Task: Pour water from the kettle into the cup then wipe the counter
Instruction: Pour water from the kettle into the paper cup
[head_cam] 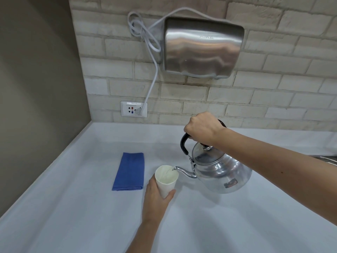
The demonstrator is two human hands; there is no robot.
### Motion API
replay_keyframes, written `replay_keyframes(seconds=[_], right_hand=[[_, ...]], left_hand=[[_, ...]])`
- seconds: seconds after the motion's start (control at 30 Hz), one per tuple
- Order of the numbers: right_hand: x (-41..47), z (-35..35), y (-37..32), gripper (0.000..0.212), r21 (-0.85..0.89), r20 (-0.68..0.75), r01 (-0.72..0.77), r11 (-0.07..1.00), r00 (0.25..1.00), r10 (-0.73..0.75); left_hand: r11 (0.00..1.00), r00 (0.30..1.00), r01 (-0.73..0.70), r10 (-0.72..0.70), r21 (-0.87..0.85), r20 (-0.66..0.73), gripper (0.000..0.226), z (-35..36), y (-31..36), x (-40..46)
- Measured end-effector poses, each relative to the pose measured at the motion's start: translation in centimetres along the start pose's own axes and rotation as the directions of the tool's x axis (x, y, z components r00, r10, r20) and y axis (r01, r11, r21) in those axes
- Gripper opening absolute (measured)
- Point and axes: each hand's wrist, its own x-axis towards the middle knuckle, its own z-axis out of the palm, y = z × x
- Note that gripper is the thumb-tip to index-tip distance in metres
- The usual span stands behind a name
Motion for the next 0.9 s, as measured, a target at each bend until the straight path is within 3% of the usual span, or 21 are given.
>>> replay_keyframes(seconds=[0.17,0.33,0.47,0.63,0.9], right_hand=[[0.2,0.0,0.18,0.043,-0.015,-0.017,0.005,1.0,1.0,-0.006],[0.06,-0.14,0.16,0.026,-0.01,-0.016,0.008,1.0,1.0,-0.008],[0.1,0.03,0.09,0.038,-0.021,-0.012,0.003,1.0,1.0,-0.003],[0.06,-0.01,0.04,0.027,0.005,-0.023,0.0,1.0,1.0,0.0],[0.2,0.04,0.07,0.044,0.004,-0.044,0.027,1.0,0.999,-0.027]], left_hand=[[1.0,1.0,0.001,-0.001,0.005,-0.006,0.077,-0.01,-0.09,-0.07],[1.0,1.0,-0.003,0.003,0.003,-0.002,0.077,-0.02,-0.08,-0.04],[1.0,1.0,-0.003,0.003,0.001,-0.002,0.077,-0.01,-0.08,-0.04],[1.0,1.0,-0.007,0.007,-0.007,-0.006,0.077,0.02,-0.1,-0.04],[1.0,1.0,-0.007,0.007,-0.019,-0.004,0.077,0.07,-0.09,0.01]])
